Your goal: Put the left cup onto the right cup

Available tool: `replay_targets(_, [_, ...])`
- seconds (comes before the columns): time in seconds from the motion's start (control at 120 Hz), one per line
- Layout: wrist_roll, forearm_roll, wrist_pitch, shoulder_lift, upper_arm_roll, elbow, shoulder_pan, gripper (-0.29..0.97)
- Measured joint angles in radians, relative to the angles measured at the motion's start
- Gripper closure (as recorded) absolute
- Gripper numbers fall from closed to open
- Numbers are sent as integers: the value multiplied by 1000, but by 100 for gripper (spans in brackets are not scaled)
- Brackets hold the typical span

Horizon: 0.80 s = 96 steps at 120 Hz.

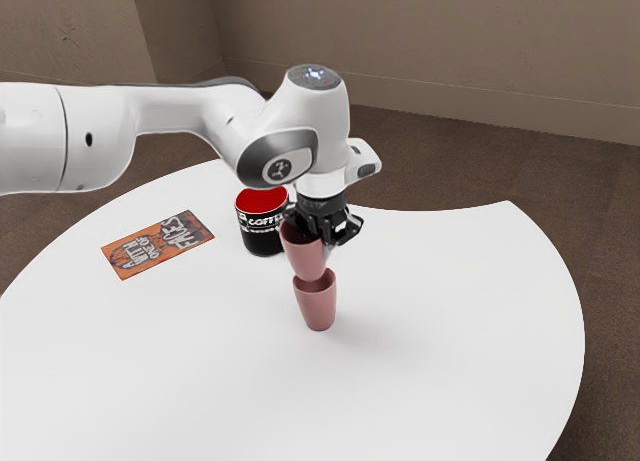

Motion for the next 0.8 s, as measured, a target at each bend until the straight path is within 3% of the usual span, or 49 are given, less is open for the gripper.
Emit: replay_targets(0.8, [-30, 14, 36, 38, 3, 0, 0, 78])
